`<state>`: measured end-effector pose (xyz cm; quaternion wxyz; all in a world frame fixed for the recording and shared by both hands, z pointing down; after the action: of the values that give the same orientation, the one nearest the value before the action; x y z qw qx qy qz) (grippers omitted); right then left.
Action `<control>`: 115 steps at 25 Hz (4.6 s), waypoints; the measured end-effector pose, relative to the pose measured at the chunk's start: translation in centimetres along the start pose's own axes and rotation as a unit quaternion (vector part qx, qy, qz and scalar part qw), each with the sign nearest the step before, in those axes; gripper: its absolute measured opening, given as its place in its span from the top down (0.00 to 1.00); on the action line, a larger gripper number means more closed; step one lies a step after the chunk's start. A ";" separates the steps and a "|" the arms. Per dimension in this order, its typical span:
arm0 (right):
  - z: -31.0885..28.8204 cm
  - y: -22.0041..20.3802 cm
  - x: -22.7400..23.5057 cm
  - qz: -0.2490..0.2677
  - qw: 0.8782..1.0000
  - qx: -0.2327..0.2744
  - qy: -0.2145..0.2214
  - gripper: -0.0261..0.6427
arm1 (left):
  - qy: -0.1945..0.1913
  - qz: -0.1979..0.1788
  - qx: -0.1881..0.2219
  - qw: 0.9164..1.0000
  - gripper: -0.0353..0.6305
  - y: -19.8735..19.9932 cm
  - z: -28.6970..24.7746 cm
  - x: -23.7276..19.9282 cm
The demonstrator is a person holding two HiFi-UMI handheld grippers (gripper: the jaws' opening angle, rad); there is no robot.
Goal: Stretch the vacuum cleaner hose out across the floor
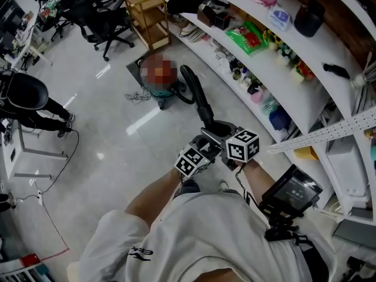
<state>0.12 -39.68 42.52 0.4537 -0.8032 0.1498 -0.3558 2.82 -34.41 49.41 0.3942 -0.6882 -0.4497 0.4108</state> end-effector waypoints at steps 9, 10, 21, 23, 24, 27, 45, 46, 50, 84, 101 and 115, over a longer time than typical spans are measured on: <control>7.8 -3.8 0.4 0.023 0.998 -0.026 0.052 0.70 | 0.053 0.025 0.006 0.998 0.71 -0.5 -4.9 7.5; 8.5 -4.2 0.4 0.024 0.998 -0.028 0.057 0.70 | 0.057 0.029 0.008 0.998 0.71 -0.6 -5.3 8.3; 13.6 -8.8 -2.5 0.046 0.992 -0.061 0.105 0.70 | 0.107 0.064 0.014 0.992 0.71 -2.6 -6.3 15.2; 14.0 -9.4 -3.2 0.047 0.991 -0.064 0.108 0.70 | 0.112 0.066 0.013 0.991 0.71 -3.0 -5.9 15.9; 14.2 -9.7 -3.6 0.047 0.991 -0.066 0.109 0.70 | 0.114 0.067 0.012 0.991 0.71 -3.2 -5.7 16.3; 14.9 -10.7 -4.5 0.047 0.991 -0.068 0.107 0.70 | 0.114 0.065 0.007 0.991 0.71 -4.0 -5.3 17.6; 20.3 -18.2 -10.2 0.040 0.992 -0.101 0.067 0.70 | 0.076 0.098 0.002 0.992 0.71 -8.5 -3.4 27.8; 20.5 -18.5 -10.5 0.042 0.991 -0.106 0.071 0.70 | 0.080 0.102 0.004 0.992 0.71 -8.6 -3.3 28.2; 21.6 -19.5 -11.1 0.053 0.986 -0.124 0.096 0.70 | 0.107 0.115 0.009 0.988 0.71 -9.1 -3.6 29.5; 39.4 -27.6 -13.3 0.124 0.938 -0.191 0.260 0.70 | 0.289 0.173 0.051 0.940 0.71 -9.9 -11.7 46.2; 45.5 -33.6 -21.4 0.144 0.926 -0.206 0.282 0.70 | 0.317 0.182 0.068 0.928 0.71 -12.9 -8.1 56.4; 51.3 -38.8 -26.1 0.160 0.906 -0.237 0.312 0.70 | 0.350 0.204 0.076 0.911 0.71 -15.5 -7.2 64.7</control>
<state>14.89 28.06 46.38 0.2308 -0.7007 0.4896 -0.4648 21.60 29.74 52.44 0.4852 -0.8325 -0.1002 0.2480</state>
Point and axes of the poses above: the fingertips, and each gripper's own axes: z backward along the fingers, x to its right, y out of its top, the point moved 2 cm from there along z, backward along the fingers, and after that the axes turned 1 degree about x, right-handed, at the moved point
